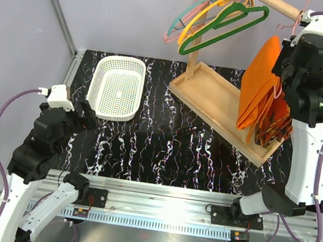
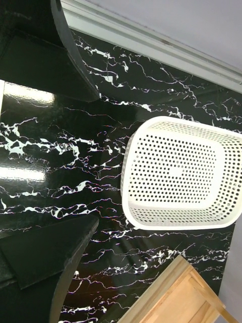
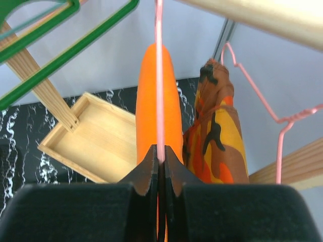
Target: Remove the trousers from the hanger
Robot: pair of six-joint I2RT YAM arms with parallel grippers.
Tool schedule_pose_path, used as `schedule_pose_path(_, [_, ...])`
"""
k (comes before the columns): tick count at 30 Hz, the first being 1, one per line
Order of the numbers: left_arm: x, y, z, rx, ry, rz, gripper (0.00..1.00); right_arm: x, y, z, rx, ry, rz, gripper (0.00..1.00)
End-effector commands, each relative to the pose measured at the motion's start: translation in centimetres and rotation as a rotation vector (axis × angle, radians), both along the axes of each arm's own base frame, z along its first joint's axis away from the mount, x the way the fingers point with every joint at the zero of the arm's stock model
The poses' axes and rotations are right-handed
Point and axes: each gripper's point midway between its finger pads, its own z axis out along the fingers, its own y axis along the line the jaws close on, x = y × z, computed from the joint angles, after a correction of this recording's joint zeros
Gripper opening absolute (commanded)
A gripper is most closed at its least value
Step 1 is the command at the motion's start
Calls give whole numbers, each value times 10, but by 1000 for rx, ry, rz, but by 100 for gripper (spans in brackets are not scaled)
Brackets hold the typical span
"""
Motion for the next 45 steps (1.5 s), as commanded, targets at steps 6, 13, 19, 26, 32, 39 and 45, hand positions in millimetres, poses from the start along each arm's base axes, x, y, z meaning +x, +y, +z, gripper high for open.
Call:
schedule_pose_path(6, [15,-14,3,-29,-24,-45,99,-27,0,122,47,-462,66,0])
schedule_pose_path(13, [26,-30,6,-72,-27,-89,99,-60,19,135,104,-557,210,0])
schedule_pose_path(19, [41,-55,13,-151,-43,-173,99,-90,38,114,173,-526,342,0])
schedule_pose_path(26, [56,-88,45,-217,-87,-231,99,-116,69,62,332,-462,510,0])
schedule_pose_path(32, [50,-146,57,-89,-123,-276,99,-117,98,29,521,-402,622,0])
schedule_pose_path(39, [10,-233,88,-97,-284,-576,99,-100,78,8,497,-334,471,0])
schedule_pose_path(45, [-9,-302,109,-72,-380,-716,99,-89,71,8,450,-289,379,0])
